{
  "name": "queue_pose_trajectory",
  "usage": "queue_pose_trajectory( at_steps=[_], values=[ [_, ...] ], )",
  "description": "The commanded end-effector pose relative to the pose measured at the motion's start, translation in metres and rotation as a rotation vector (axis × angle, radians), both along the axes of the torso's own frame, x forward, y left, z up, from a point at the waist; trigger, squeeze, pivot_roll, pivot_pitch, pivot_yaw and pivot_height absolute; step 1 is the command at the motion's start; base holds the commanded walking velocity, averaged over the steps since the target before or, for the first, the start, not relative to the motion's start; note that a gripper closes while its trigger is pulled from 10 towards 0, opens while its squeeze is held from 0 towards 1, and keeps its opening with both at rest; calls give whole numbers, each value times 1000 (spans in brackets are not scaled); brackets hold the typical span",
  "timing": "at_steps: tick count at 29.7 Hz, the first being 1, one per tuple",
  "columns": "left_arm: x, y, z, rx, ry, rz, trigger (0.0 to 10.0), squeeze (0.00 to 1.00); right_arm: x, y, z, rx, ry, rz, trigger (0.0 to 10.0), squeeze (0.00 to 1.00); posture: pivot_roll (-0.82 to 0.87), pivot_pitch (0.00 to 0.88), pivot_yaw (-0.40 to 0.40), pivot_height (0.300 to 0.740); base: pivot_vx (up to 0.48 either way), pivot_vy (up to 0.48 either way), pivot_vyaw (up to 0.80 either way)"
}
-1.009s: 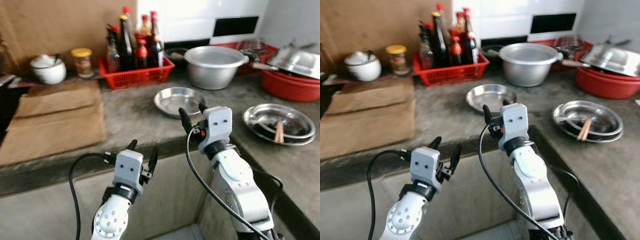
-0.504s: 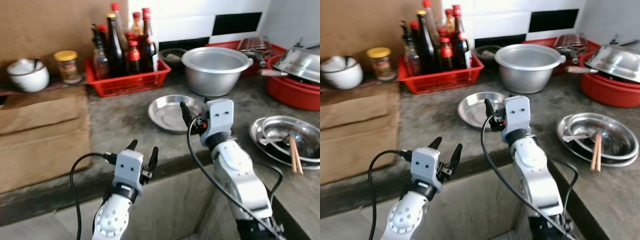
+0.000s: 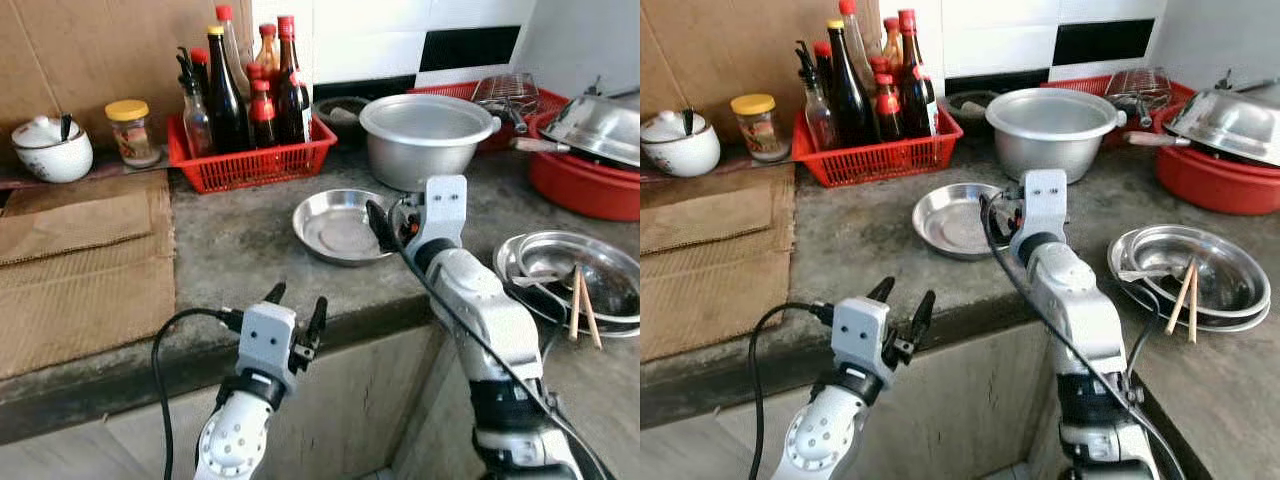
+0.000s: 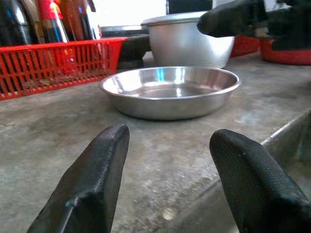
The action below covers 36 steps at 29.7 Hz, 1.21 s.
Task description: Kitchen organization
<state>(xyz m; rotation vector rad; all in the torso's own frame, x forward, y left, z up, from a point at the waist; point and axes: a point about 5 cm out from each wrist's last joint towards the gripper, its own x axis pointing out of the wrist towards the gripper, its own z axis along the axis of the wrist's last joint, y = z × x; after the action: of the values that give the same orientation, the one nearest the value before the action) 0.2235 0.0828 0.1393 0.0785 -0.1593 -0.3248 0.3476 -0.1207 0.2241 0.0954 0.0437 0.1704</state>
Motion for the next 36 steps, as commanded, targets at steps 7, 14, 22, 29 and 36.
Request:
queue_pose_trajectory(
  at_steps=[7,14,22,29,36],
  values=[
    [-2,-2,3,-1,-14,-6,10000,0,17,-3,-4,-20,125,-36,10000,0,49,48,-53,740,0,0,0],
    [-4,-3,2,-2,-9,-3,10000,0,24,-1,-1,-5,202,-39,10000,0,52,49,-61,740,0,0,0],
    [-4,-4,1,-3,-4,-2,10000,0,28,4,-8,-15,325,-38,10000,0,46,49,-63,740,0,0,0],
    [-3,-4,2,-5,-3,1,10000,0,30,5,-11,-27,371,-53,10000,0,43,57,-63,740,0,0,0],
    [-3,-4,2,-8,-6,7,10000,0,31,7,-12,8,452,-52,10000,0,41,61,-65,740,0,0,0]
  ],
)
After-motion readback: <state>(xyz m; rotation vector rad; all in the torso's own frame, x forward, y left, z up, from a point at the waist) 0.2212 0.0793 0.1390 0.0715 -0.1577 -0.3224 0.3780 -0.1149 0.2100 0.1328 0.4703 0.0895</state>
